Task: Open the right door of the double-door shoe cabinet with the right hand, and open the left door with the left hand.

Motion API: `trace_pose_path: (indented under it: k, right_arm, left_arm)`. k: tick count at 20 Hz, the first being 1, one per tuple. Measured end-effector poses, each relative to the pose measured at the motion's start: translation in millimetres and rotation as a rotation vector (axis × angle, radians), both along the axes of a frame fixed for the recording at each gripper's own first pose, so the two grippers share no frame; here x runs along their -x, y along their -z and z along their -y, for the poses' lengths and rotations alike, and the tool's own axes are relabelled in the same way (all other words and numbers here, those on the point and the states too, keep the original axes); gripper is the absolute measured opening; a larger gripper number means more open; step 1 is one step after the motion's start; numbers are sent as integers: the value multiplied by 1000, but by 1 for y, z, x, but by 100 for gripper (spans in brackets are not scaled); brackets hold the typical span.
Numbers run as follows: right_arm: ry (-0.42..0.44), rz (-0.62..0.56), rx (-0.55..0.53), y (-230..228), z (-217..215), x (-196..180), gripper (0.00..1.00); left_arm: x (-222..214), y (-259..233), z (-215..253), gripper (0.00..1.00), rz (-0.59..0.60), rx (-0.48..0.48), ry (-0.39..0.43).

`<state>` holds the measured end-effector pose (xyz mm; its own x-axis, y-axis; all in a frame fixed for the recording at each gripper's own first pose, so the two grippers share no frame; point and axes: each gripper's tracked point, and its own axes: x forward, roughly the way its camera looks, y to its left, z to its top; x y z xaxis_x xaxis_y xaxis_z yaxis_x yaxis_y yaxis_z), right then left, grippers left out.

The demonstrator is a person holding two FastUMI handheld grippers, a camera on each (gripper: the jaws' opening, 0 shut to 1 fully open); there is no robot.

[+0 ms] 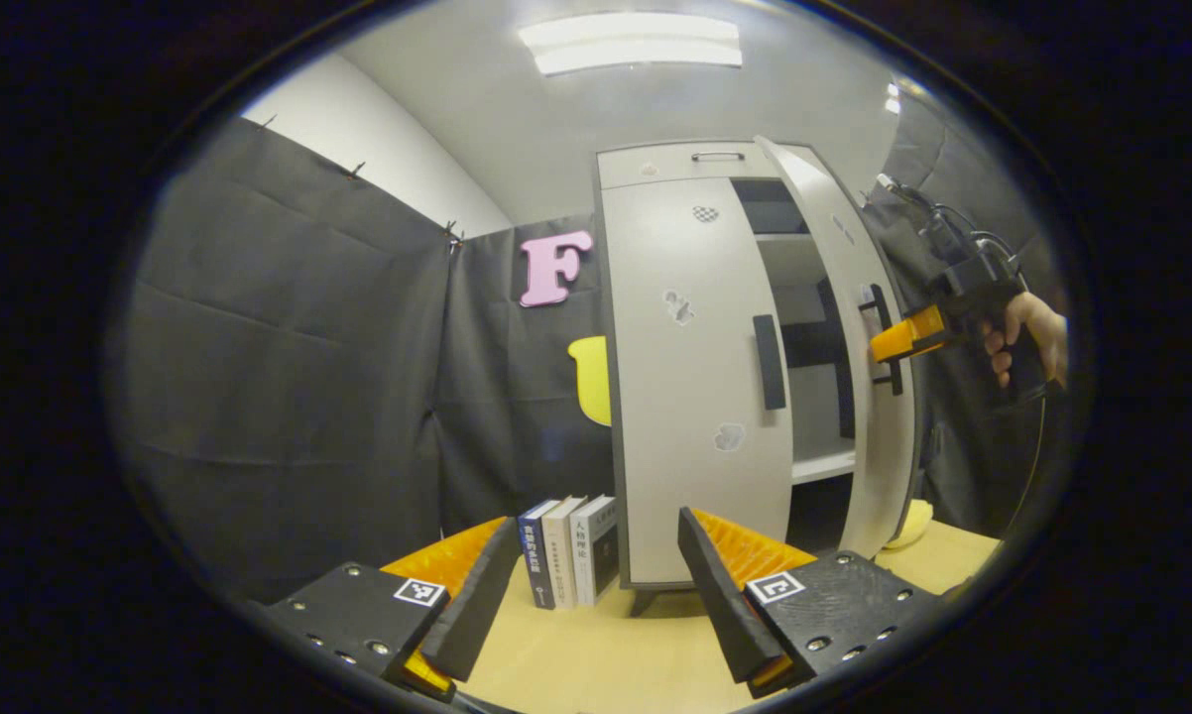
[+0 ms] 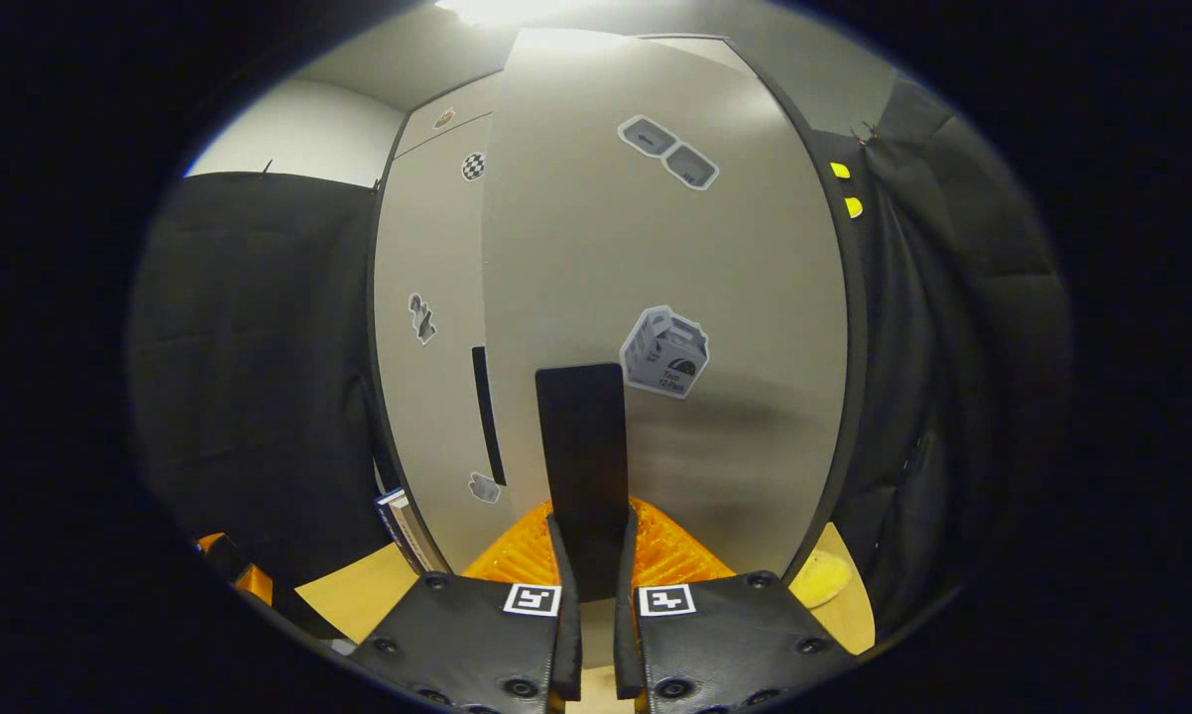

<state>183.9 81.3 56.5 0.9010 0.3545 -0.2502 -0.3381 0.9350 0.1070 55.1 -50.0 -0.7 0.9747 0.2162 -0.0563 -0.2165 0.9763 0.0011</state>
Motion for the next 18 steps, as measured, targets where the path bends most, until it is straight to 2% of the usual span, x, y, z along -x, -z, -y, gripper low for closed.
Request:
trace_pose_path:
  k: [2,3,4,6,7,12,13,14,18]
  right_arm:
    - [1,7,-3,-1,5,4,17]
    - [8,15,0,-2,7,4,12]
    - [13,17,0,-2,10,5,14]
    - [22,13,-7,-2,11,5,12]
    - [24,14,-1,-3,13,6,14]
    - [37,3,15,-3,20,10,14]
    - [40,2,11,-3,21,11,12]
    - [43,2,14,-3,23,11,14]
    - [60,3,24,-3,29,13,12]
  left_arm:
    - [-3,1,8,94,-2,3,17]
    - [-5,1,10,94,-2,3,23]
    - [-6,1,13,94,-1,2,29]
    - [-8,3,20,94,-7,6,43]
    - [-9,4,23,94,-10,9,49]
    - [-13,2,33,94,-5,7,69]
    - [-16,2,36,94,-4,9,75]
    - [-17,3,40,94,-5,13,84]
    - [-23,2,58,94,-5,18,123]
